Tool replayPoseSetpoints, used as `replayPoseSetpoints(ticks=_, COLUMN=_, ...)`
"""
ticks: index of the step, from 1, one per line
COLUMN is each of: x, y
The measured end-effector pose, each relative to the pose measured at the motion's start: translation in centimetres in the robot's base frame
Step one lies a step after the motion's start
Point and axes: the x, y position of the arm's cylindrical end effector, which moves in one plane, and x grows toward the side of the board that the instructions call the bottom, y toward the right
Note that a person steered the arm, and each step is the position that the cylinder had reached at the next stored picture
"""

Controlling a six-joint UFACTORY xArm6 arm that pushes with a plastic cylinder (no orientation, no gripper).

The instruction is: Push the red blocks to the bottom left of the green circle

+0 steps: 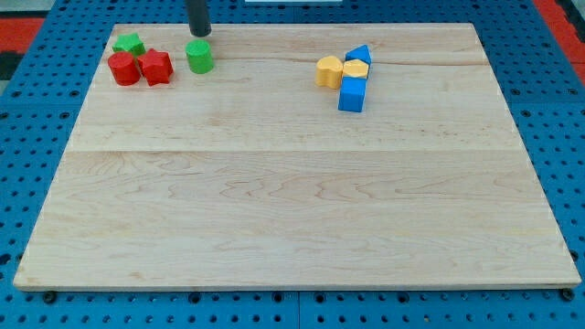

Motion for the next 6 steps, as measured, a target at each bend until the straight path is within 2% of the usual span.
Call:
replayPoseSetpoints(ticks=1, x=0.0, y=-0.5)
replayPoseSetpoints(ticks=2, x=0.0, y=-11.9)
replayPoseSetpoints(ticks=3, x=1.0, y=-15.6)
replayPoseSetpoints(ticks=4, x=8.1, y=-15.6)
replayPoseSetpoints(ticks=5, x=10.4, y=-11.3)
replayPoseSetpoints(ticks=6, x=10.1, y=-10.6)
